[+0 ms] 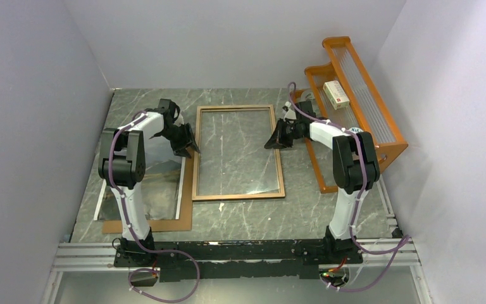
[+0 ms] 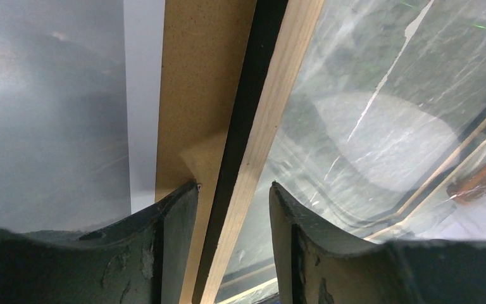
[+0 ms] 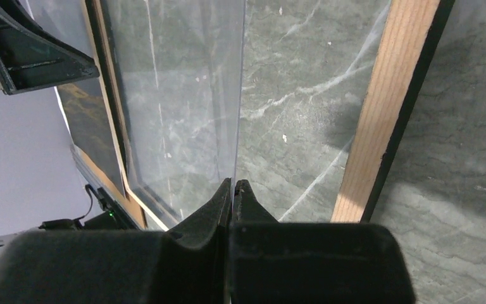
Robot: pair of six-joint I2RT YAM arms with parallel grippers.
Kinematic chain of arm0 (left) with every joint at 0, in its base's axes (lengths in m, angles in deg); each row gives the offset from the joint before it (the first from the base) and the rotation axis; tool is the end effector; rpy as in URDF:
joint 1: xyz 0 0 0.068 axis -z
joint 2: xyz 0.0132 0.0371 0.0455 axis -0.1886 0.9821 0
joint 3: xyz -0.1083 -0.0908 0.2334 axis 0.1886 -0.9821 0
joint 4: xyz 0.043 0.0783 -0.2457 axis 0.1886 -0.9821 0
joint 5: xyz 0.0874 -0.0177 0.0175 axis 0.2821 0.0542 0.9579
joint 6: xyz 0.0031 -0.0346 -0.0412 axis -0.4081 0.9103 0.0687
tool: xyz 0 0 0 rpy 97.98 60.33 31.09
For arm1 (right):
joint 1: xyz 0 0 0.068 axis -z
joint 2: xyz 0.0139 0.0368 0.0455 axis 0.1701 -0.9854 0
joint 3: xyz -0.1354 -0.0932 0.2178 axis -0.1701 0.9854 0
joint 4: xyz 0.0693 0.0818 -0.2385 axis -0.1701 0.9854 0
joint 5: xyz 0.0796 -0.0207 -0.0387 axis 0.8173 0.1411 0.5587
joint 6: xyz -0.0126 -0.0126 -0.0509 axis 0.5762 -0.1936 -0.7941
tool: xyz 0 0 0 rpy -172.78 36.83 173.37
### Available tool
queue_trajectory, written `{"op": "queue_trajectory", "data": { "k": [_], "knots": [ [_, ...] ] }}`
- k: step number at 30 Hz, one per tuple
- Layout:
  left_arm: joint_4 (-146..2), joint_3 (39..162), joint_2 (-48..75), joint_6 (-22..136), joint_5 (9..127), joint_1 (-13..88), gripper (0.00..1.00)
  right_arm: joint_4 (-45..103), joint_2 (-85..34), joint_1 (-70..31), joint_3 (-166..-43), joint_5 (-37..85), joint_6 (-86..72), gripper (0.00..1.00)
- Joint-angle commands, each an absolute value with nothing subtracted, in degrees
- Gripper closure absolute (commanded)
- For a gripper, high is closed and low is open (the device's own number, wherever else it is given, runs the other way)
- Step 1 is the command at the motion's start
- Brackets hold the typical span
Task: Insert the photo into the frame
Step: Place the photo frame item in the photo frame.
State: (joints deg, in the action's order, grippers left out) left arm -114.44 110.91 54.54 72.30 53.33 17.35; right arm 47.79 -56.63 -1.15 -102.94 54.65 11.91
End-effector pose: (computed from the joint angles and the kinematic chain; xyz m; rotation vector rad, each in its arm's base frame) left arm 0.3985 -0.0591 0.1578 -0.4342 2.8943 -0.6778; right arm 0.3923 0.0981 0.1666 0.0736 2.6157 1.0860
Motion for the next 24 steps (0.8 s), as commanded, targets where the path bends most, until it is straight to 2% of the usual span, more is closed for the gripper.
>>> {"op": "queue_trajectory", "data": {
  "k": [1, 9, 21, 24],
  "knots": [
    [-115.5, 111.4, 57.1, 70.6, 57.1, 17.6, 0.48, 38.9, -51.5, -1.5, -100.0, 56.3, 10.3, 1.00],
    [-115.6, 111.4, 57.4, 70.8, 57.3, 17.6, 0.50, 32.0, -47.0, -1.9, -94.3, 58.5, 11.4, 1.00],
    [-115.5, 111.1, 57.5, 71.0, 57.0, 17.6, 0.50, 33.2, -49.5, -2.1, -97.4, 57.9, 11.4, 1.00],
    [-115.4, 110.9, 57.3, 71.1, 56.8, 17.6, 0.50, 34.3, -50.3, -2.1, -98.2, 57.0, 11.8, 0.90]
  ]
}}
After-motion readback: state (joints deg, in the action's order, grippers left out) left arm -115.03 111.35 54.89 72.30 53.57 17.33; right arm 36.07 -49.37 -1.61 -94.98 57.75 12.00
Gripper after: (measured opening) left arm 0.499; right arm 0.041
